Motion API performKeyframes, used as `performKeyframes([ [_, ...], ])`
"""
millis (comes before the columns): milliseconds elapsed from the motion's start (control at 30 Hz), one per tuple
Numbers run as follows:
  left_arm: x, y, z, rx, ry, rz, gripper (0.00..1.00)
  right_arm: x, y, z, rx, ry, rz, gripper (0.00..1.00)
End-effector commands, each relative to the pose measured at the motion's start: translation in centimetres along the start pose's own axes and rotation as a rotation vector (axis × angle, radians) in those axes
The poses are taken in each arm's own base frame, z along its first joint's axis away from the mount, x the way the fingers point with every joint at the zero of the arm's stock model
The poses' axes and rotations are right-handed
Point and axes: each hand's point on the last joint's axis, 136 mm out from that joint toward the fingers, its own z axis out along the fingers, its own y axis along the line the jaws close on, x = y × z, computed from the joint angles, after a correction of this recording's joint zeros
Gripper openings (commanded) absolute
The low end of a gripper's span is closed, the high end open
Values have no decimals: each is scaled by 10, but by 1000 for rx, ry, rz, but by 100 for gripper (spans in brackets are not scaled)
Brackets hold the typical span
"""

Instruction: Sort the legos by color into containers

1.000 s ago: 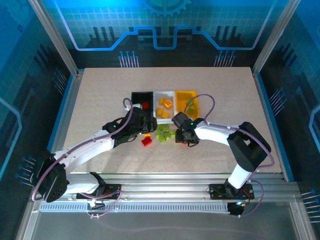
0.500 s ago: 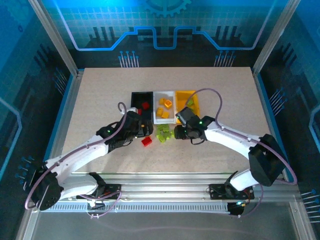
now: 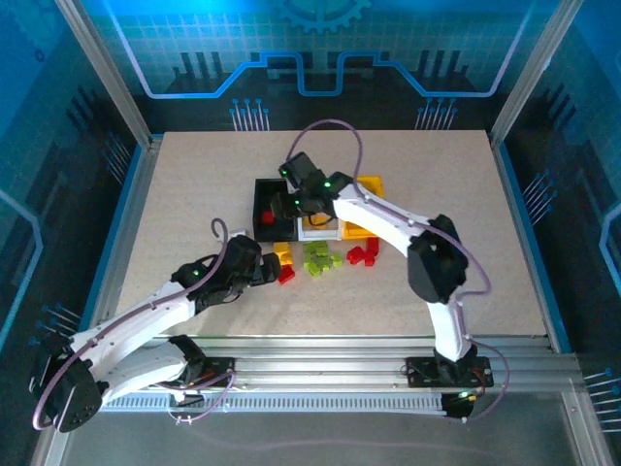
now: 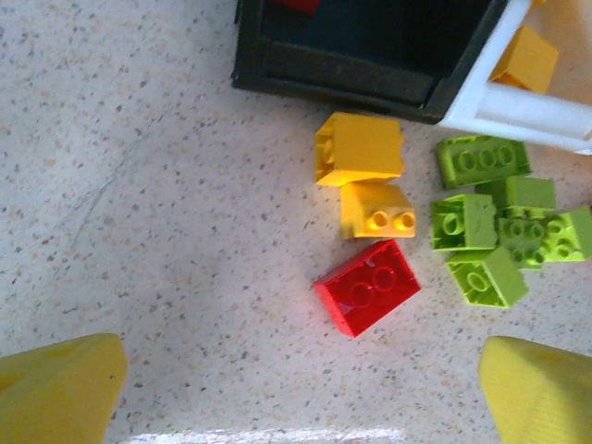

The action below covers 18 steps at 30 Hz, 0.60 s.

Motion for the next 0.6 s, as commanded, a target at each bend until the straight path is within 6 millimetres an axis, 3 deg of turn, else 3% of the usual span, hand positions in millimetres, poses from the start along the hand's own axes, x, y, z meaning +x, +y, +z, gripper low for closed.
performKeyframes([
  [0, 14, 12, 0, -29, 42, -17, 99, 2, 9, 20, -3, 55, -19, 34],
  [100, 15, 12, -1, -25, 44, -14, 99, -4, 9, 37, 2, 54, -8, 37],
  [233, 13, 9, -2, -15, 39, 0, 99, -18, 18, 39, -51, 34, -17, 61],
  [400, 8, 1, -3, 11, 31, 20, 99, -34, 22, 10, -64, -31, -20, 68],
  [567, 2, -19, 2, 65, 46, 59, 99, -33, 5, -28, -45, -95, 27, 66],
])
